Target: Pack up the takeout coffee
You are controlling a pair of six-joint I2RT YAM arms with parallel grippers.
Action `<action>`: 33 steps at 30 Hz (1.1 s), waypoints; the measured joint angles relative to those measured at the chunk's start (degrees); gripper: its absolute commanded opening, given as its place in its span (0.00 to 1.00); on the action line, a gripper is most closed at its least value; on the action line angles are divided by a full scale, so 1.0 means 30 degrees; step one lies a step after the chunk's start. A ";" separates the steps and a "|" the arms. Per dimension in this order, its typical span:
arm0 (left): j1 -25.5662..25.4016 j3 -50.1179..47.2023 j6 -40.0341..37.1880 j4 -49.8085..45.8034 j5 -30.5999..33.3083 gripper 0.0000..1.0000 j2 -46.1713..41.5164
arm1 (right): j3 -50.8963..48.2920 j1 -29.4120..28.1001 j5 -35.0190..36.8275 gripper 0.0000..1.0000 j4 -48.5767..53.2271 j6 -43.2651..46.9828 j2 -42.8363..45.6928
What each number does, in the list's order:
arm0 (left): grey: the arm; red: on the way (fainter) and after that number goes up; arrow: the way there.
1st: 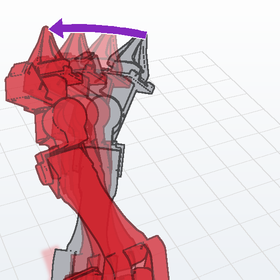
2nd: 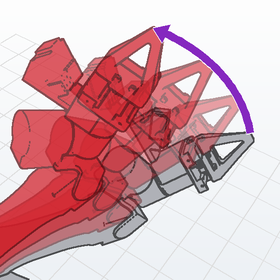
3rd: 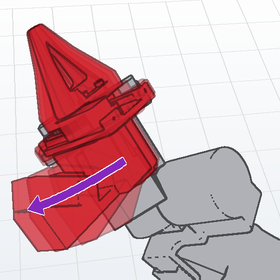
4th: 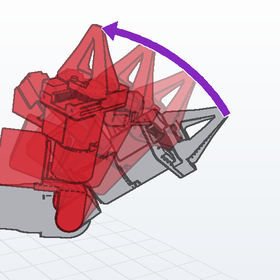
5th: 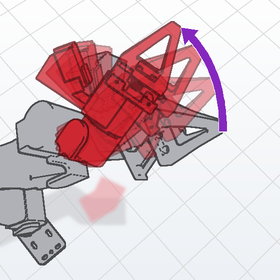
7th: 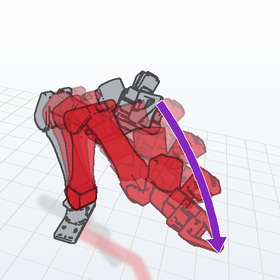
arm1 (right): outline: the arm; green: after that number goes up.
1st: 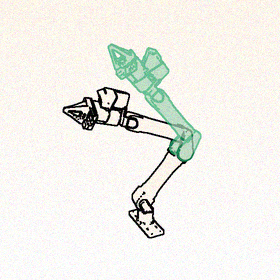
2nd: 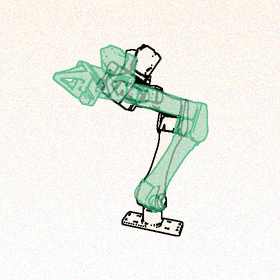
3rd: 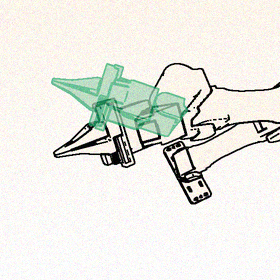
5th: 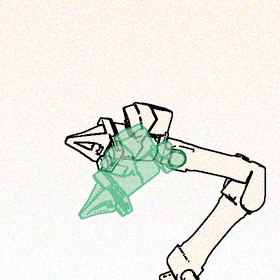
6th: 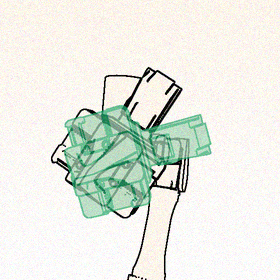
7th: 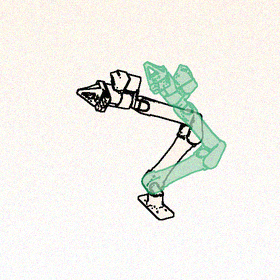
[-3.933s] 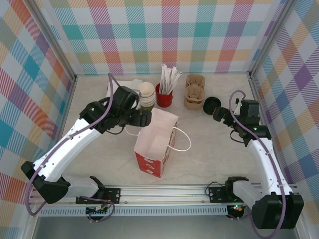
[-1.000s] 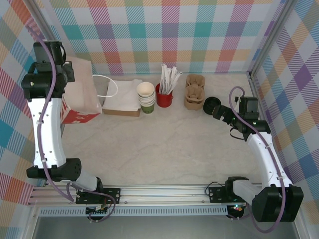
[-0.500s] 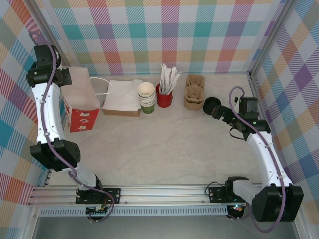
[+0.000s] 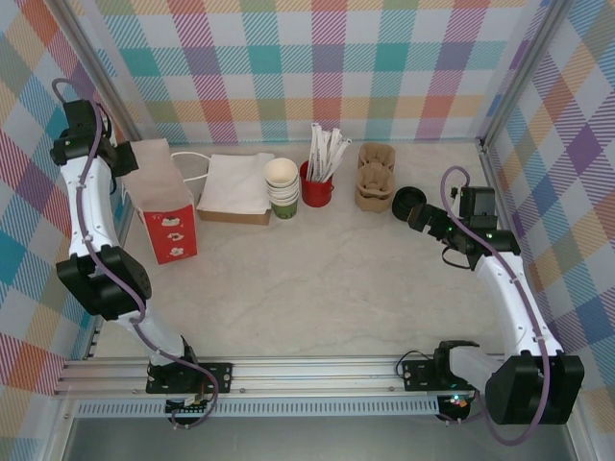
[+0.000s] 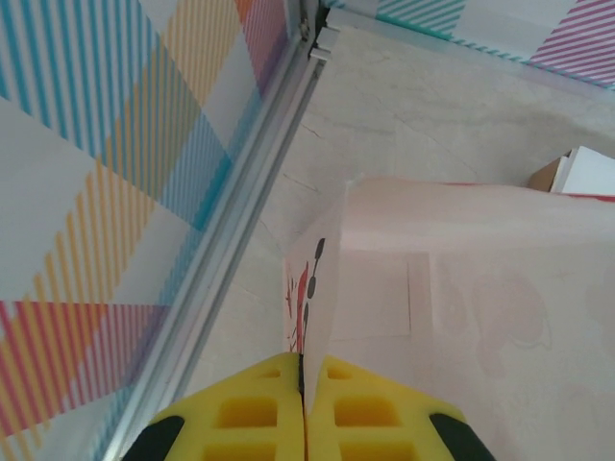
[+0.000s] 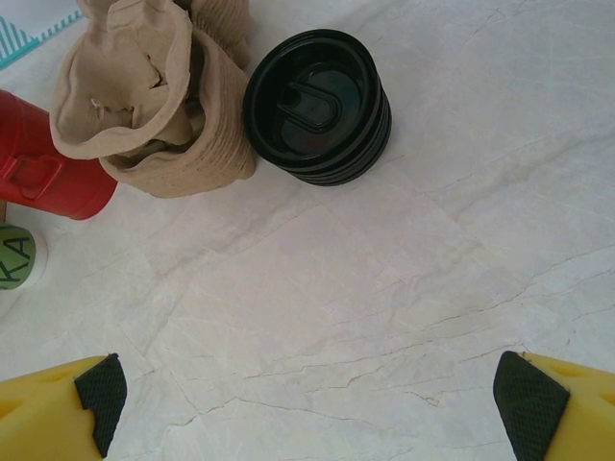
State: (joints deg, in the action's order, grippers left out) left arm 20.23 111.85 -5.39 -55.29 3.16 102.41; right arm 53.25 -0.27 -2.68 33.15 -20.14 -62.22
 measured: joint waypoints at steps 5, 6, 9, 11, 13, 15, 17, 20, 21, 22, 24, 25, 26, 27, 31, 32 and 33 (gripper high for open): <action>0.0670 0.0095 0.0772 -0.0022 -0.0838 0.34 0.0612 | 0.0000 0.0000 0.0007 1.00 0.0000 -0.0007 0.0000; 0.0736 0.0189 0.0831 -0.0029 -0.0889 0.39 0.0678 | 0.0000 0.0000 0.0015 1.00 -0.0007 -0.0007 0.0000; 0.0801 0.0517 0.1129 -0.0102 -0.0918 0.50 0.0685 | 0.0000 0.0000 0.0015 1.00 -0.0007 -0.0015 0.0000; 0.0801 0.0874 0.1297 -0.0124 -0.1049 0.56 0.0685 | 0.0000 0.0000 0.0015 1.00 -0.0007 -0.0015 0.0000; 0.0801 0.1246 0.1486 -0.0168 -0.1188 0.62 0.0678 | 0.0000 0.0000 0.0022 1.00 -0.0007 -0.0015 0.0000; 0.0801 0.1727 0.1596 -0.0270 -0.1355 0.70 0.0656 | 0.0000 0.0000 0.0029 1.00 -0.0007 -0.0015 0.0000; 0.0801 0.2120 0.1807 -0.0452 -0.1523 0.75 0.0517 | 0.0000 0.0000 0.0080 1.00 -0.0007 -0.0015 0.0000; 0.0801 0.2521 0.2215 -0.0597 -0.1974 0.78 0.0000 | 0.0000 0.0000 0.0087 1.00 0.0000 -0.0015 0.0007; 0.0801 0.2608 0.2455 -0.0605 -0.2229 0.79 -0.0262 | 0.0000 0.0000 0.0087 1.00 0.0000 -0.0015 0.0015; 0.0801 0.2681 0.2616 -0.0605 -0.2455 0.79 -0.0481 | 0.0000 0.0000 0.0087 1.00 0.0000 -0.0015 0.0036; 0.0801 0.2805 0.3111 -0.0627 -0.3184 0.80 -0.1158 | 0.0000 0.0000 0.0087 1.00 0.0007 -0.0029 0.0146; 0.0801 0.2849 0.3373 -0.0656 -0.3490 0.80 -0.1443 | 0.0000 0.0000 0.0087 1.00 0.0022 -0.0066 0.0211; 0.0787 0.2907 0.3614 -0.0685 -0.3803 0.81 -0.1778 | 0.0000 0.0000 0.0080 1.00 0.0058 -0.0080 0.0313; 0.0729 0.2929 0.3883 -0.0714 -0.4073 0.81 -0.2135 | 0.0000 0.0000 0.0080 1.00 0.0109 -0.0095 0.0415; 0.0102 0.2892 0.4670 -0.1056 -0.4656 0.80 -0.3563 | 0.0007 0.0000 0.0066 1.00 0.0291 -0.0153 0.0699; -0.0262 0.2783 0.4881 -0.1035 -0.4772 0.81 -0.4014 | 0.0007 0.0000 0.0051 1.00 0.0342 -0.0160 0.0750; -0.0823 0.2601 0.5034 -0.1020 -0.4867 0.80 -0.4503 | 0.0007 0.0000 0.0022 1.00 0.0372 -0.0168 0.0780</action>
State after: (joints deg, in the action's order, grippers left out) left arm 17.76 119.66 9.72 -58.35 -11.44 88.90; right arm 53.28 -0.27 -2.61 34.26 -20.64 -59.88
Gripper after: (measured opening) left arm 0.805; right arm 0.997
